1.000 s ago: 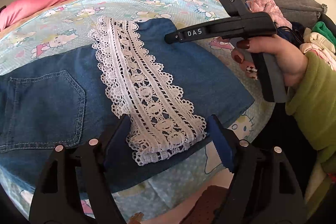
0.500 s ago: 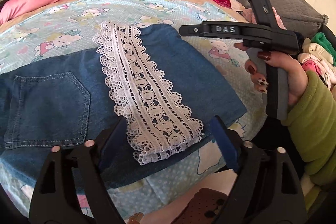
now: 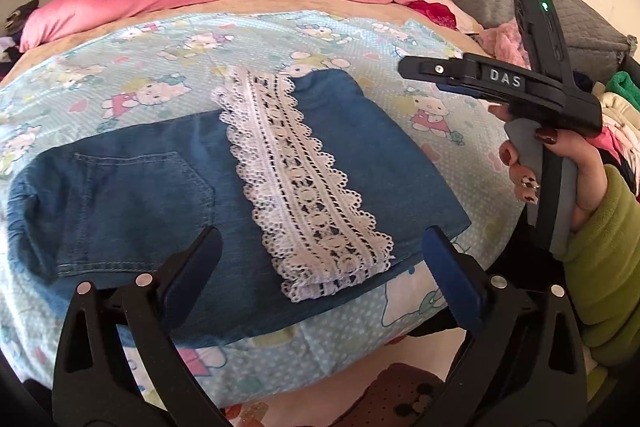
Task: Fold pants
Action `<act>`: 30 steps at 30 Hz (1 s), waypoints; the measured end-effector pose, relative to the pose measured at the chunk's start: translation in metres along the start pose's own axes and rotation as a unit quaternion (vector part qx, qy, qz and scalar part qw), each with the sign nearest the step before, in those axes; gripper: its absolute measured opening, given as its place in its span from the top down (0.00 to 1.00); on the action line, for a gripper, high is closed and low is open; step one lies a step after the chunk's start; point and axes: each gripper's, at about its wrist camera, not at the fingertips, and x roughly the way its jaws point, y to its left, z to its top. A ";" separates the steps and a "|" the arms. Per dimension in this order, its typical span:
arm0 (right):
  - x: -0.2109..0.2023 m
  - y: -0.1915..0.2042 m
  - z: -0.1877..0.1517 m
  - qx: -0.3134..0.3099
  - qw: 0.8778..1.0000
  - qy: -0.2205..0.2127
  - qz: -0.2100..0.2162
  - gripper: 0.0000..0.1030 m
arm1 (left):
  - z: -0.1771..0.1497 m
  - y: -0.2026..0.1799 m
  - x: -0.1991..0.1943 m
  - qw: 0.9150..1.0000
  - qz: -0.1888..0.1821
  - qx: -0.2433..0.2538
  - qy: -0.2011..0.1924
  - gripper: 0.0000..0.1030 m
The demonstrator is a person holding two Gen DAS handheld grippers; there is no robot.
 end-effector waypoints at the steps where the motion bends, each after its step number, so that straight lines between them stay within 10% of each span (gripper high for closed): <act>1: -0.001 0.001 0.000 0.000 1.000 -0.001 0.001 0.06 | 0.000 0.003 -0.003 1.000 0.001 -0.001 -0.002 0.09; 30: 0.020 0.145 0.022 -0.108 0.987 0.065 0.099 0.04 | -0.036 0.099 -0.061 0.991 0.029 -0.124 -0.028 0.09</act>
